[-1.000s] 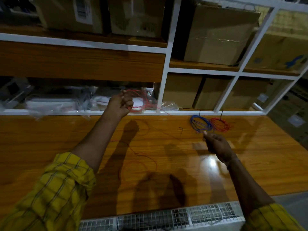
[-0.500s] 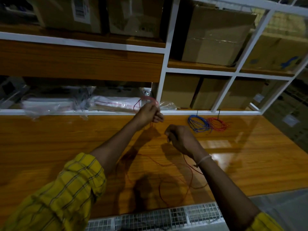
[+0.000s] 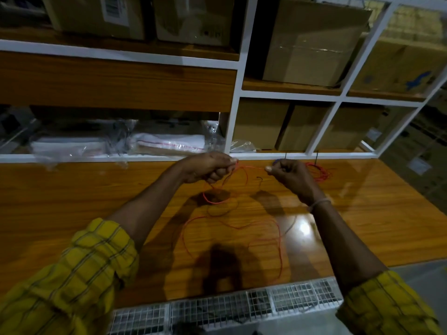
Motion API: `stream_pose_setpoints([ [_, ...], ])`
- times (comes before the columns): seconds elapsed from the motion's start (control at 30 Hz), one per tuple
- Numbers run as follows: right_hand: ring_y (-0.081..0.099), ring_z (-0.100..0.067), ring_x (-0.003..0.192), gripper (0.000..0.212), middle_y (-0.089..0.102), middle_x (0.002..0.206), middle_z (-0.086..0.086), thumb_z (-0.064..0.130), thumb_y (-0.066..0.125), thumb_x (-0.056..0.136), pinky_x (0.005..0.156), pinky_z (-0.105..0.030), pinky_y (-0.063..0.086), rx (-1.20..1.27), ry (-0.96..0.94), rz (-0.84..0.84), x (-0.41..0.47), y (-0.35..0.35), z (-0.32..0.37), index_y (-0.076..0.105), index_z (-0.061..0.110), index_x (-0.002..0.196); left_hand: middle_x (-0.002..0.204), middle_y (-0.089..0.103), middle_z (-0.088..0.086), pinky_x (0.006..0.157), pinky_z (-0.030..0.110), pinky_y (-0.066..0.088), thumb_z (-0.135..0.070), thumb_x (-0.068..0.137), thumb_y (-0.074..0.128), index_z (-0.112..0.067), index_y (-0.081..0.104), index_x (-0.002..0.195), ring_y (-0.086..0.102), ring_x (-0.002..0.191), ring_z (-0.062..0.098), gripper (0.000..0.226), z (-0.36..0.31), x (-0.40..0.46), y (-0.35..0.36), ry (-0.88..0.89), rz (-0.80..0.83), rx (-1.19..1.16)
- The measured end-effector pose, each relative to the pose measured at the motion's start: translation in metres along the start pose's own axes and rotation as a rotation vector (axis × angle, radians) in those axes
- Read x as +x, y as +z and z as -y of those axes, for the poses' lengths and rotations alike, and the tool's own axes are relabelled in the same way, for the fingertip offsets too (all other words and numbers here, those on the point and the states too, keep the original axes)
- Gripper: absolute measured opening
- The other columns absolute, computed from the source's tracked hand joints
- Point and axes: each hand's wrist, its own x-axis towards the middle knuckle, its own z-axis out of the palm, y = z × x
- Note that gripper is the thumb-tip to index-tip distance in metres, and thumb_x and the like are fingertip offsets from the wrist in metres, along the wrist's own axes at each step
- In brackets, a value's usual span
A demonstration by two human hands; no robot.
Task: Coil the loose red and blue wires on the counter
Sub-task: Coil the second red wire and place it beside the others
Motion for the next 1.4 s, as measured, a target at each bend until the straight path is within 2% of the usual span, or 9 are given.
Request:
stream_pose_setpoints([
  [0.27, 0.031, -0.006, 0.046, 0.037, 0.035, 0.060, -0.007, 0.020, 0.062, 0.102, 0.046, -0.023, 0.028, 0.085, 0.117, -0.266, -0.012, -0.029, -0.055, 0.056, -0.005, 0.075, 0.047, 0.031, -0.010, 0.034, 0.017, 0.014, -0.016, 0.109, 0.033, -0.020, 0.046, 0.081, 0.025, 0.033, 0.003, 0.030, 0.018, -0.009, -0.078, 0.254, -0.497, -1.025],
  [0.33, 0.041, 0.000, 0.046, 0.030, 0.050, 0.062, -0.005, 0.019, 0.066, 0.099, 0.051, -0.022, 0.034, -0.083, 0.188, -0.279, -0.016, -0.030, -0.070, 0.066, -0.002, 0.079, 0.044, 0.029, -0.008, 0.032, 0.017, 0.014, -0.016, 0.105, 0.038, -0.020, 0.044, 0.078, 0.024, 0.030, 0.004, 0.028, 0.022, -0.010, -0.091, 0.265, -0.570, -1.116],
  [0.47, 0.070, -0.021, 0.072, 0.020, 0.075, 0.079, -0.005, 0.014, 0.063, 0.098, 0.064, -0.028, 0.045, -0.748, 0.056, -0.034, -0.014, 0.000, -0.069, 0.077, 0.015, 0.083, 0.042, 0.029, -0.008, 0.031, 0.017, 0.017, -0.018, 0.110, 0.032, -0.018, 0.044, 0.079, 0.024, 0.029, 0.003, 0.033, 0.026, 0.002, -0.081, 0.224, -0.637, -0.979],
  [0.63, 0.066, -0.037, 0.107, 0.026, 0.066, 0.120, -0.016, 0.020, 0.054, 0.100, 0.082, -0.040, 0.054, -1.209, -0.006, 0.401, -0.010, 0.063, -0.014, 0.070, 0.008, 0.117, 0.061, 0.058, -0.002, 0.049, 0.024, 0.044, -0.033, 0.112, 0.037, -0.017, 0.052, 0.088, 0.057, 0.053, 0.015, 0.032, 0.023, 0.029, -0.042, 0.126, -0.724, -0.439],
  [0.77, 0.068, -0.031, 0.098, 0.016, 0.070, 0.109, -0.011, 0.011, 0.060, 0.099, 0.075, -0.034, 0.052, -1.013, -0.020, 0.501, 0.001, 0.079, 0.016, 0.072, 0.010, 0.110, 0.089, 0.077, 0.016, 0.065, 0.034, 0.061, -0.030, 0.113, 0.032, -0.004, 0.054, 0.113, 0.077, 0.085, 0.032, 0.034, 0.018, 0.034, -0.010, 0.149, -0.546, -0.099],
  [0.93, 0.064, -0.035, 0.066, 0.019, 0.068, 0.072, -0.009, 0.025, 0.058, 0.100, 0.053, -0.036, 0.046, -0.911, -0.203, 0.065, 0.014, 0.060, 0.025, 0.068, 0.018, 0.085, 0.089, 0.075, 0.013, 0.076, 0.045, 0.060, -0.032, 0.111, 0.040, -0.002, 0.058, 0.108, 0.074, 0.084, 0.032, 0.034, 0.023, 0.031, 0.009, 0.136, -0.357, 0.258],
  [1.07, 0.063, -0.026, 0.063, 0.026, 0.065, 0.067, 0.000, 0.031, 0.063, 0.100, 0.057, -0.037, 0.050, -0.717, -0.197, -0.063, 0.020, 0.042, 0.024, 0.068, 0.019, 0.078, 0.071, 0.058, 0.003, 0.052, 0.028, 0.041, -0.038, 0.110, 0.043, -0.007, 0.060, 0.101, 0.051, 0.061, 0.018, 0.036, 0.023, 0.025, 0.011, 0.051, -0.291, 0.261],
  [1.23, 0.068, -0.011, 0.082, 0.031, 0.072, 0.082, 0.003, 0.040, 0.066, 0.098, 0.071, -0.029, 0.053, -0.302, -0.055, 0.056, 0.015, 0.020, 0.026, 0.069, 0.015, 0.080, 0.063, 0.045, -0.005, 0.049, 0.025, 0.029, -0.038, 0.109, 0.045, -0.017, 0.058, 0.087, 0.036, 0.053, 0.010, 0.033, 0.014, 0.015, -0.006, 0.021, -0.113, 0.147],
  [1.4, 0.037, -0.020, 0.058, 0.034, 0.043, 0.066, -0.005, 0.038, 0.061, 0.103, 0.052, -0.027, 0.032, 0.018, 0.030, 0.058, 0.012, -0.009, -0.003, 0.059, 0.018, 0.075, 0.059, 0.037, -0.006, 0.043, 0.023, 0.022, -0.037, 0.109, 0.045, -0.017, 0.054, 0.084, 0.028, 0.046, 0.008, 0.034, 0.020, 0.004, -0.041, 0.041, -0.231, -0.175],
])
